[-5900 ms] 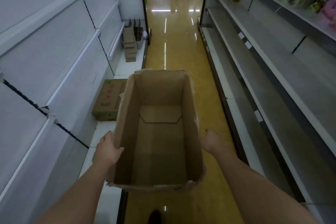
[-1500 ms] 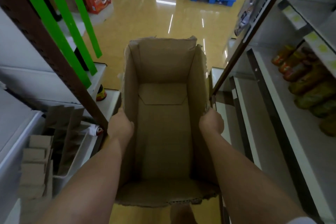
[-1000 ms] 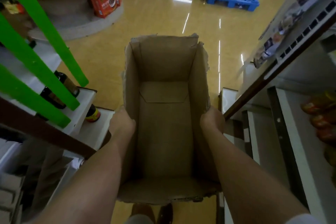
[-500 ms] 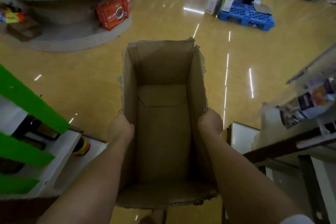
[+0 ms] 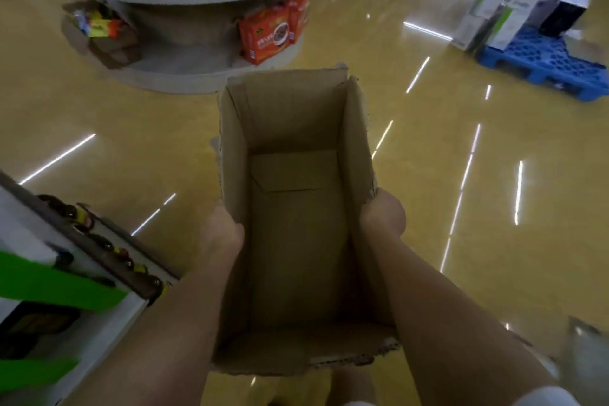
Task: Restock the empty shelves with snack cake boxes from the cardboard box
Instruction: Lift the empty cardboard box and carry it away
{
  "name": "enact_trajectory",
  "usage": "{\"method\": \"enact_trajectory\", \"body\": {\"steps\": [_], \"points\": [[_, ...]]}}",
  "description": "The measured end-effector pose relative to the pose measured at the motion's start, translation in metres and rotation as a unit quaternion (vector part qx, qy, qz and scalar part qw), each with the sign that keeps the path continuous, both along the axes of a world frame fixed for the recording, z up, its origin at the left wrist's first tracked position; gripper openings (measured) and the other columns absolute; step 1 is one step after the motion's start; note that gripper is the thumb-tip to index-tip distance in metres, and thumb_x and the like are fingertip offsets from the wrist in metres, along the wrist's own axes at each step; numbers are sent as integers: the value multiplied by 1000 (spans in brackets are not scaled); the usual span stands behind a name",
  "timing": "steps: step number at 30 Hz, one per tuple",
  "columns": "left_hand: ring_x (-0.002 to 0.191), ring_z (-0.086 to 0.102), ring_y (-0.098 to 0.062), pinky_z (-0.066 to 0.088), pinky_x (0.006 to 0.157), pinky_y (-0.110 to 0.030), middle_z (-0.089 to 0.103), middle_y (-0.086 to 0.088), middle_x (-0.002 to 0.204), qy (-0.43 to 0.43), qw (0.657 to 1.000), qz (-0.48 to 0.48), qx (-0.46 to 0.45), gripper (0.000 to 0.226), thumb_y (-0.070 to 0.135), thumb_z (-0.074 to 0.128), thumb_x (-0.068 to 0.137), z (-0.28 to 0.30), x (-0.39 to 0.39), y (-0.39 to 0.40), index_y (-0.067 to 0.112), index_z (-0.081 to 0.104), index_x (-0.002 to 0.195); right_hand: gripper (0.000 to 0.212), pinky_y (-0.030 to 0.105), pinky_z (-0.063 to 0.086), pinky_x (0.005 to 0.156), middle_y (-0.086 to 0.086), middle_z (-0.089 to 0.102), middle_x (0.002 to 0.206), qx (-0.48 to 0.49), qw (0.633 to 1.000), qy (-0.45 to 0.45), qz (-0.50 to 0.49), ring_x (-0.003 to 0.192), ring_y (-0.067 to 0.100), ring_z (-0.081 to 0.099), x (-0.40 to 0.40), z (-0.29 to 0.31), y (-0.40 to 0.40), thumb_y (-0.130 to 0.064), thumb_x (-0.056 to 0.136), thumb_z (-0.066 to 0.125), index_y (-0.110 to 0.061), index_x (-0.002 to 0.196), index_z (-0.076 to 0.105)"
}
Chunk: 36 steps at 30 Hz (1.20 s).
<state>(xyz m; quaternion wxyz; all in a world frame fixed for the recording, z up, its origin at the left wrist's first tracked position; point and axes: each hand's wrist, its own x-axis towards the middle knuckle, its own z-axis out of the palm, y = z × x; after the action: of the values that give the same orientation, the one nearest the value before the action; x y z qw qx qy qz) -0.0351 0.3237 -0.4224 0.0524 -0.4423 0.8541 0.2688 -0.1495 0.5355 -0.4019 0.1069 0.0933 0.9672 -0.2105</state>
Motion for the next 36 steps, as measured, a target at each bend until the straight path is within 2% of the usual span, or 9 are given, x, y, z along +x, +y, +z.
{"method": "enact_trajectory", "body": {"steps": [4,6,8,14,19,22,28,33,36], "points": [[114,56,-34,47,87,-38,56,-19,124,15,998,68,4,43,7,54,90,-4,-58,-27,3,46,132,24,31,38,72,14,64,113,-9,998,17,65,106,34,60,-86,-4,-42,-11,95,40,-9,107,61],[111,57,-33,48,84,-37,58,-19,120,26,994,108,9,42,7,54,91,-2,-86,-40,3,47,132,24,33,43,76,15,64,113,-11,994,22,108,107,34,59,-128,-1,-66,-11,95,40,-8,108,60],[107,59,-33,48,80,-36,59,-19,116,27,989,144,9,38,7,54,90,0,-110,-55,2,49,128,26,35,46,81,15,63,115,-3,988,24,150,108,34,59,-165,3,-93,-12,96,39,-9,113,59],[97,60,-33,52,77,-40,61,-18,105,49,972,228,3,28,2,52,86,1,-156,-96,2,53,115,30,35,46,82,18,61,120,9,968,24,248,111,34,58,-242,8,-167,-9,97,37,-6,121,56],[83,59,-25,51,66,-33,58,-12,94,29,957,289,2,26,3,52,89,-6,-176,-143,2,53,115,29,32,44,80,17,61,122,5,950,3,311,112,33,57,-277,-3,-234,-11,97,41,-5,121,56],[86,61,-28,49,64,-33,61,-15,100,21,950,313,1,31,2,51,90,-11,-180,-176,3,50,121,28,34,45,81,19,61,121,0,940,-8,340,111,34,57,-288,-10,-282,-12,97,40,-4,119,56],[74,58,-24,49,58,-32,60,-9,90,35,932,359,-4,26,5,54,88,-24,-183,-275,10,53,114,29,32,41,69,16,62,117,9,923,-14,384,104,33,59,-299,-16,-398,-13,100,37,-5,121,55],[93,62,-26,55,77,-39,63,-9,104,27,917,398,8,31,6,56,88,-29,-183,-346,12,53,118,27,32,38,67,15,61,116,34,913,-22,405,102,32,59,-302,-24,-485,-16,102,36,-6,121,53],[100,62,-28,52,77,-36,63,-11,111,20,905,424,12,35,6,57,89,-37,-182,-384,12,51,123,27,31,37,67,16,61,117,30,908,-26,417,104,33,58,-303,-33,-531,-16,102,36,-5,119,54]]}}
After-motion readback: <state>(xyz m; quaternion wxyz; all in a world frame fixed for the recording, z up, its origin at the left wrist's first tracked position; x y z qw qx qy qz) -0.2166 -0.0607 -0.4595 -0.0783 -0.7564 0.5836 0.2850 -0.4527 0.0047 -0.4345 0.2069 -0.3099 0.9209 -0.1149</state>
